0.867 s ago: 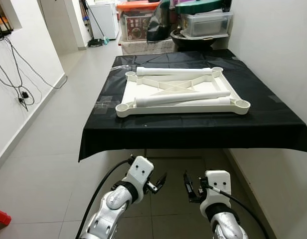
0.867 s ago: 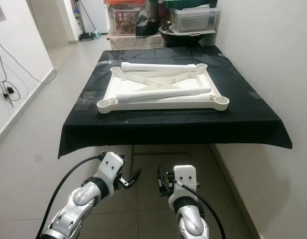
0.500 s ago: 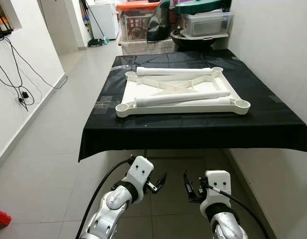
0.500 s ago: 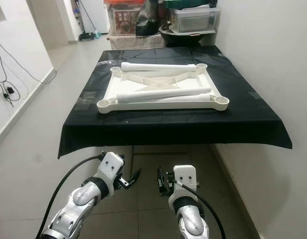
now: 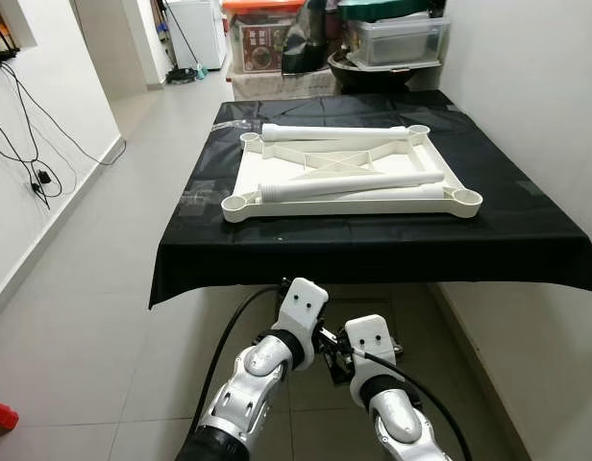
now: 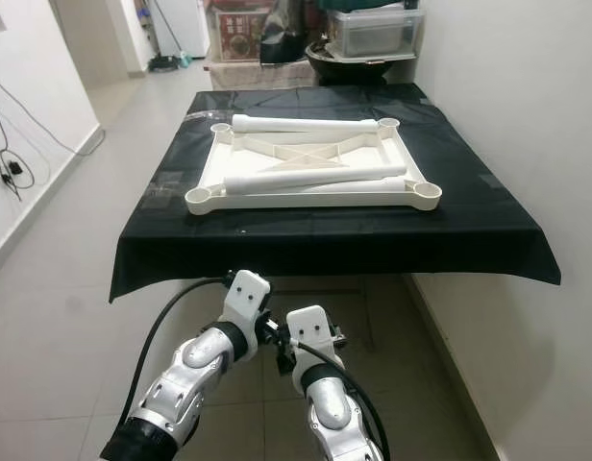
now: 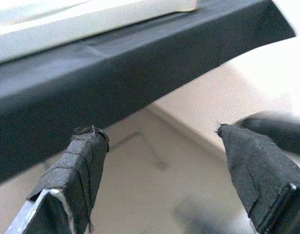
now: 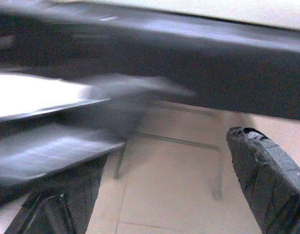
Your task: Building children table
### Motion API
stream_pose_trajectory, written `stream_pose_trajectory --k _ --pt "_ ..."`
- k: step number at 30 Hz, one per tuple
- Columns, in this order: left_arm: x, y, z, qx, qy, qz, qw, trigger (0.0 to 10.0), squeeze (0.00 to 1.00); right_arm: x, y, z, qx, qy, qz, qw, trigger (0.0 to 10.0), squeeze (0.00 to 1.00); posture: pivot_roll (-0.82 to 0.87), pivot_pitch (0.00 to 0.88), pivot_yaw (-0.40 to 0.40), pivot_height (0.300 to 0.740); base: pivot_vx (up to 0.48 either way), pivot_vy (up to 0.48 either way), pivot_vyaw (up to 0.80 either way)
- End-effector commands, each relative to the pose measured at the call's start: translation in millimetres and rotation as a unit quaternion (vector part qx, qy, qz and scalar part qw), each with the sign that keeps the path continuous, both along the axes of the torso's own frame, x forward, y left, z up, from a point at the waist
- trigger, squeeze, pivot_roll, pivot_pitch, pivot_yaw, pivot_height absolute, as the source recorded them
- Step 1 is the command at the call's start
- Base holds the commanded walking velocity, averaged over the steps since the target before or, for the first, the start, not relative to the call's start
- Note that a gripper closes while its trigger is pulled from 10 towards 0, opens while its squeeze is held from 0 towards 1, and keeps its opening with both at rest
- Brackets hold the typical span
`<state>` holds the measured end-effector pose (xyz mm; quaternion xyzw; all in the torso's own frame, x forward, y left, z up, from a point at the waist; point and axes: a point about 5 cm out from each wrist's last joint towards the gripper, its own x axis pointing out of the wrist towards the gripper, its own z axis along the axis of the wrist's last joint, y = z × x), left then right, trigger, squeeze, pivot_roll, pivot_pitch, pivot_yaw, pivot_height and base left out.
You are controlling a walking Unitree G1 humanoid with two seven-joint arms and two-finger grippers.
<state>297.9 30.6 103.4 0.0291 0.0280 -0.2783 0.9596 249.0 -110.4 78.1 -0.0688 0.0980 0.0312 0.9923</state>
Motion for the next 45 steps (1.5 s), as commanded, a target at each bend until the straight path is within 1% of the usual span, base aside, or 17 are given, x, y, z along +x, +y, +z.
stream_pose_trajectory --k 1,3,4,5,6,7,8,9,10,11,13,16,23,27,37,41,45 --pt "-6.6 13.7 -9.5 0.022 0.006 0.047 0.999 10.0 0.0 -3.4 -14.8 6.3 0.02 -0.023 -0.061 0.998 10.0 0.0 0.01 0.0 -0.004 0.74 0.0 0.0 0.0" --pt "-6.6 13.7 -9.5 0.022 0.006 0.047 0.999 10.0 0.0 -3.4 -14.8 6.3 0.02 -0.023 -0.061 0.998 10.0 0.0 0.01 0.0 -0.004 0.74 0.0 0.0 0.0" --pt "-9.6 14.8 -6.8 0.021 -0.012 0.051 0.998 10.0 0.0 -6.3 -18.2 9.5 0.003 -0.038 -0.078 0.996 10.0 0.0 0.01 0.0 -0.004 0.74 0.0 0.0 0.0" --pt "-9.6 14.8 -6.8 0.021 -0.012 0.051 0.998 10.0 0.0 -6.3 -18.2 9.5 0.003 -0.038 -0.078 0.996 10.0 0.0 0.01 0.0 -0.004 0.74 0.0 0.0 0.0" --pt "-8.6 19.6 1.2 0.018 -0.043 0.068 0.997 10.0 0.0 -7.6 -27.9 14.9 -0.006 -0.056 -0.113 0.992 10.0 0.0 0.01 0.0 -0.005 0.74 0.0 0.0 0.0" --pt "-8.6 19.6 1.2 0.018 -0.043 0.068 0.997 10.0 0.0 -7.6 -27.9 14.9 -0.006 -0.056 -0.113 0.992 10.0 0.0 0.01 0.0 -0.005 0.74 0.0 0.0 0.0" --pt "-8.9 23.5 9.3 0.009 -0.071 0.08 0.994 10.0 0.0 -10.1 -36.9 19.3 -0.014 -0.072 -0.144 0.987 10.0 0.0 0.01 0.0 -0.005 0.74 0.0 0.0 0.0" --pt "-8.9 23.5 9.3 0.009 -0.071 0.08 0.994 10.0 0.0 -10.1 -36.9 19.3 -0.014 -0.072 -0.144 0.987 10.0 0.0 0.01 0.0 -0.005 0.74 0.0 0.0 0.0" --pt "-9.9 26.2 14.7 0.005 -0.09 0.087 0.992 10.0 0.0 -12.4 -43.4 23.1 -0.016 -0.087 -0.165 0.982 10.0 0.0 0.01 0.0 -0.005 0.74 0.0 0.0 0.0" --pt "-10.5 28.2 16.4 0.003 -0.095 0.09 0.991 10.0 0.0 -13.3 -44.8 26.4 -0.012 -0.1 -0.168 0.981 10.0 0.0 0.01 0.0 -0.005 0.74 0.0 0.0 0.0" --pt "-9.7 28.5 15.9 0.0 -0.094 0.091 0.991 10.0 0.0 -13.1 -43.9 28.1 -0.011 -0.106 -0.166 0.98 10.0 0.0 0.01 0.0 -0.004 0.74 0.0 0.0 0.0" --pt "-7.5 30.0 13.4 -0.001 -0.086 0.101 0.991 10.0 0.0 -13.4 -37.6 32.6 -0.01 -0.12 -0.148 0.982 10.0 0.0 0.01 0.0 -0.009 0.74 0.0 0.0 0.0" --pt "-8.1 25.8 11.8 0.011 -0.086 0.099 0.991 10.0 0.0 -12.0 -31.5 33.5 0.006 -0.124 -0.126 0.984 10.0 0.0 0.02 0.0 -0.015 0.74 0.0 0.0 0.0" --pt "-7.6 22.9 8.7 0.01 -0.075 0.089 0.993 10.0 0.0 -10.0 -26.7 33.1 0.003 -0.124 -0.11 0.986 10.0 0.0 0.02 0.0 -0.013 0.74 0.0 0.0 0.8" --pt "-7.4 21.8 7.2 0.01 -0.069 0.087 0.994 10.0 0.0 -9.9 -27.2 33.2 0.006 -0.123 -0.109 0.986 10.0 0.0 0.01 0.0 -0.014 0.74 0.0 0.0 0.8" --pt "-7.3 21.7 6.4 0.011 -0.066 0.088 0.994 10.0 0.0 -10.2 -29.0 32.2 0.017 -0.118 -0.114 0.986 10.0 0.0 0.01 0.0 -0.013 0.74 0.0 0.0 0.0" --pt "-7.1 21.6 5.9 0.01 -0.064 0.086 0.994 10.0 0.0 -10.5 -29.2 32.7 0.017 -0.12 -0.114 0.986 10.0 0.0 0.01 0.0 -0.01 0.74 0.0 0.0 0.0"
